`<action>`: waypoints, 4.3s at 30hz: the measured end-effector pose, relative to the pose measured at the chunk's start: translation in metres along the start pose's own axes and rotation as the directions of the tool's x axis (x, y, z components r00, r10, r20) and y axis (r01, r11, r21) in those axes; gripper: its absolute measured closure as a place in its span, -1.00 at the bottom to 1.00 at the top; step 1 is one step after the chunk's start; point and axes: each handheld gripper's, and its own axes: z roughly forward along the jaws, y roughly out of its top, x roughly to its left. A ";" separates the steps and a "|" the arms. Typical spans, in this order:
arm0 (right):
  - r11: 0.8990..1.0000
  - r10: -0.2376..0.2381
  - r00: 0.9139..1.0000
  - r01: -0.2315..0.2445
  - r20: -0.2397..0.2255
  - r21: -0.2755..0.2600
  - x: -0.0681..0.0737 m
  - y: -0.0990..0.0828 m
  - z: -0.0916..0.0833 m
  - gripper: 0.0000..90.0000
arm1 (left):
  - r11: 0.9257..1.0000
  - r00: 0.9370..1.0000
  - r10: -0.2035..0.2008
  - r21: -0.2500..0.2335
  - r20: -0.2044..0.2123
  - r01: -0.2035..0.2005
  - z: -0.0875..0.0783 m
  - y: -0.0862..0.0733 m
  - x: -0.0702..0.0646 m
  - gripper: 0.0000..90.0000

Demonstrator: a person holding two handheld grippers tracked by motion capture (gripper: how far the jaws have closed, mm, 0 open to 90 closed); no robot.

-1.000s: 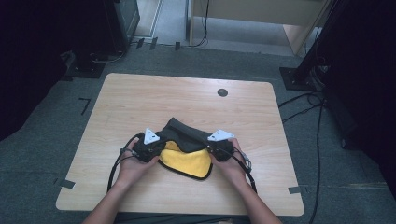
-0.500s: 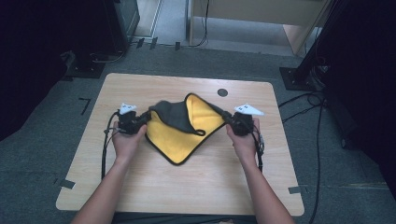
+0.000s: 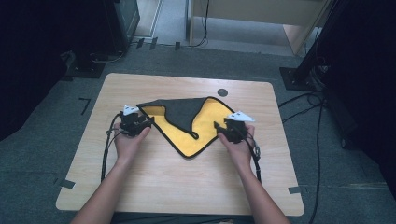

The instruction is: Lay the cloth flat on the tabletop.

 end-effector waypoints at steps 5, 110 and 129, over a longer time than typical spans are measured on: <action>0.993 -0.063 0.975 0.083 -0.213 0.083 0.054 -0.019 0.017 0.13 | 0.999 0.999 0.038 0.016 0.038 -0.039 0.003 -0.006 -0.014 0.21; 0.982 -0.130 0.984 0.111 0.123 0.151 -0.005 -0.055 -0.014 0.90 | 0.976 0.978 0.203 0.094 -0.055 -0.197 -0.008 -0.046 -0.033 0.42; 0.990 -0.003 0.994 -0.013 0.110 0.138 0.006 -0.055 -0.031 0.06 | 0.993 0.979 0.120 0.025 -0.165 -0.117 0.012 -0.020 -0.003 0.07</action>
